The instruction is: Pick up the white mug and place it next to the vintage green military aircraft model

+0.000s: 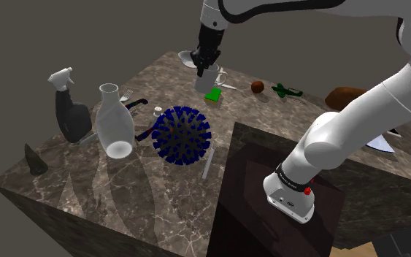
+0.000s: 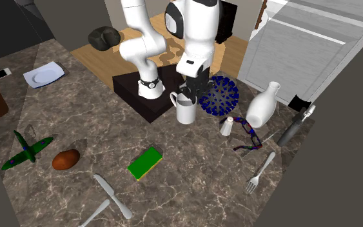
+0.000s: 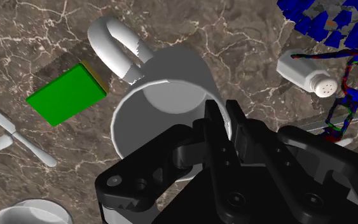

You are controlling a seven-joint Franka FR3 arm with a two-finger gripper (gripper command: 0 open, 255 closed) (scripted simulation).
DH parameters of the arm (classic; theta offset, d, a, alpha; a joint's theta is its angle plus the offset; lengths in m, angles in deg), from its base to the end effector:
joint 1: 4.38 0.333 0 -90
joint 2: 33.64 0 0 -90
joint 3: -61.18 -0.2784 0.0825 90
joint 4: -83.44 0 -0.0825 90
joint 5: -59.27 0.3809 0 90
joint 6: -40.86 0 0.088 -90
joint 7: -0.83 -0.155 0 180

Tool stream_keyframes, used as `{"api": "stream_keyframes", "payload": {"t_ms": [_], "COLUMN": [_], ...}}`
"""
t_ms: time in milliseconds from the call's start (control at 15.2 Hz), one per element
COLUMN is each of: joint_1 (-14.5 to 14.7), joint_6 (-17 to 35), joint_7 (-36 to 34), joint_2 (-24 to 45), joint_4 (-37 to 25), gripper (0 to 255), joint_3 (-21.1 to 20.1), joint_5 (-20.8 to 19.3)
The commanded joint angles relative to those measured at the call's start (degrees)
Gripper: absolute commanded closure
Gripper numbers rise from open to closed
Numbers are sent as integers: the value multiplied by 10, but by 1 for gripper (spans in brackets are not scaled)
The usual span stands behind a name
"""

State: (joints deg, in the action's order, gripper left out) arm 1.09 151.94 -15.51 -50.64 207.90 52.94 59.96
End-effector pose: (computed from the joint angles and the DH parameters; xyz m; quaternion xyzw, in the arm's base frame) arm 0.4691 0.1173 0.4371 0.9991 -0.0274 0.0331 0.0070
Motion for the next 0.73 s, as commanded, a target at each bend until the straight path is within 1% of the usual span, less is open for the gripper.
{"api": "stream_keyframes", "payload": {"t_ms": [0, 132, 396, 660], "joint_1": [0, 0, -15, -33], "joint_6": [-15, -24, -27, -34], "joint_7": [0, 1, 49, 98], "joint_2": [-1, -2, -60, -111], "joint_4": [-14, -22, 32, 77], "gripper": [255, 255, 255, 255], "joint_3": [0, 1, 35, 72], "joint_5": [0, 0, -3, -13]}}
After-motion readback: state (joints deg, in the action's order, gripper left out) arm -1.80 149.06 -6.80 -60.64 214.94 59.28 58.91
